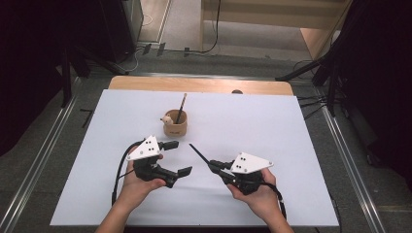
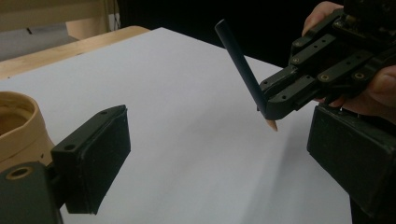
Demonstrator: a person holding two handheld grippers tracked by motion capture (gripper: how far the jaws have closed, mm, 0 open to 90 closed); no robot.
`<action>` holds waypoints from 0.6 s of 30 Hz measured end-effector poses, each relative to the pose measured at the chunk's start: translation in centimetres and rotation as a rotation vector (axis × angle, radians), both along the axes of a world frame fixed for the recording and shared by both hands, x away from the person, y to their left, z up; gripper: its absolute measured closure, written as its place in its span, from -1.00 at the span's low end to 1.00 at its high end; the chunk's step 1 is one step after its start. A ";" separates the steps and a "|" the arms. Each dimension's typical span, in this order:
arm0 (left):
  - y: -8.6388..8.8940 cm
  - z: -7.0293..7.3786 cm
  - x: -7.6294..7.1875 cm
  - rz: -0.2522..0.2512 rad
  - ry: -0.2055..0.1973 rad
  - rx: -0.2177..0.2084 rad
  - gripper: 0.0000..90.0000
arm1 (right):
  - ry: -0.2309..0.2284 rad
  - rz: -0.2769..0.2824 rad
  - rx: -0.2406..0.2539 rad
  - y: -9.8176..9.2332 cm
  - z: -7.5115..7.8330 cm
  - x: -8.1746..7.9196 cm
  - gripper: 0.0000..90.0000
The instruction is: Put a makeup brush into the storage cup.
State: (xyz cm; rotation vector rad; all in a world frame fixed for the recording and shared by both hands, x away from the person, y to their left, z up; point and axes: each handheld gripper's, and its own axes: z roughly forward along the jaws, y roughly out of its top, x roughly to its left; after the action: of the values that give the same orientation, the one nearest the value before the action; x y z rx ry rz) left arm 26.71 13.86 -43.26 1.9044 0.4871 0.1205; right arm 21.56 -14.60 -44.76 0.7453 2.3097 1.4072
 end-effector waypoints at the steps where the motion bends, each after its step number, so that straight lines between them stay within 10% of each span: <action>1: 0.0 0.0 0.0 -0.011 0.006 0.001 -0.81 | -0.004 0.007 -0.003 0.0 0.0 0.0 0.88; 18: -0.1 0.7 0.1 -0.131 0.053 0.027 -0.08 | -0.039 0.107 -0.098 0.8 -0.5 -0.2 0.88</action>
State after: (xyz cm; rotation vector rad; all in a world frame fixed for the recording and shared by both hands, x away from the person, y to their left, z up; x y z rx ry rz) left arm 26.81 13.79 -42.52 1.9636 0.3969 -0.0089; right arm 21.34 -13.75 -45.30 0.5685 2.4002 1.3291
